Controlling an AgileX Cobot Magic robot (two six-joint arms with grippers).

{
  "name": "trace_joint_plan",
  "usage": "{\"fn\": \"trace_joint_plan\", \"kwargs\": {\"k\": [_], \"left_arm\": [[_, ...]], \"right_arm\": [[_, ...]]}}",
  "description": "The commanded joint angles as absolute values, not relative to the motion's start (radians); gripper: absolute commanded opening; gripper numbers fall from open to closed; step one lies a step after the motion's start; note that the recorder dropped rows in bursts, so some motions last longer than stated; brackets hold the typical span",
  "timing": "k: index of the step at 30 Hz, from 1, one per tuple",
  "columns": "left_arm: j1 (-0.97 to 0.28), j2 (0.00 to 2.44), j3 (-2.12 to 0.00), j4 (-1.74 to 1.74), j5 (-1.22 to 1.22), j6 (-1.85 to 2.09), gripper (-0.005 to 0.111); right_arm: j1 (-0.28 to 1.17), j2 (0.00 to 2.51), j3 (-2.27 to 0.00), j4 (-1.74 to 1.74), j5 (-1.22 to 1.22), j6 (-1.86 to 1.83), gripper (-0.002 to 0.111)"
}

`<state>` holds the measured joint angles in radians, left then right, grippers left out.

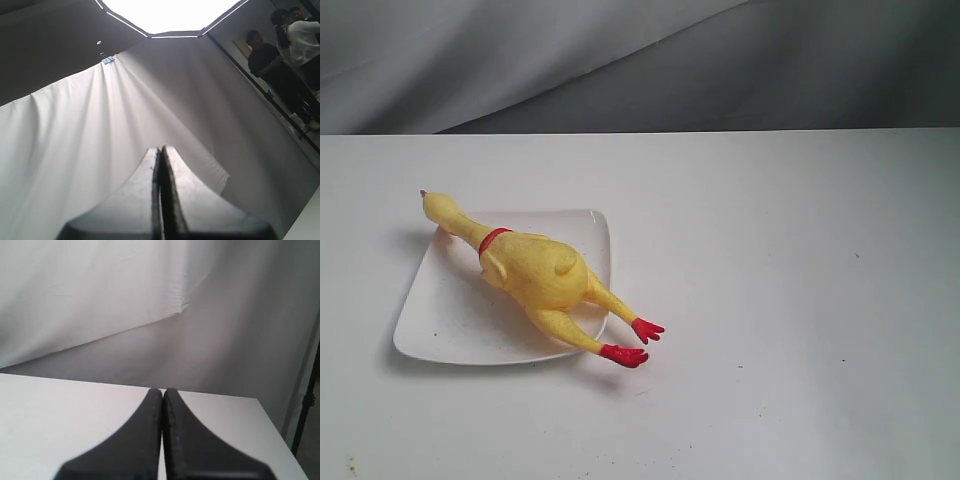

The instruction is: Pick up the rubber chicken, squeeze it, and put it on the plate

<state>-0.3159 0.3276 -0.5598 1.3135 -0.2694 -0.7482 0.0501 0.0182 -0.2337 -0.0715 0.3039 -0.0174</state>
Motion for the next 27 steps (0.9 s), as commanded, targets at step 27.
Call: {"fn": "trace_joint_plan", "kwargs": {"k": [27], "left_arm": [[-0.319,0.325,-0.562,1.303,-0.257,-0.755,0.001]], "right_arm": [[-0.034,0.000,0.000,-0.040,0.341,-0.015,0.000]]}}
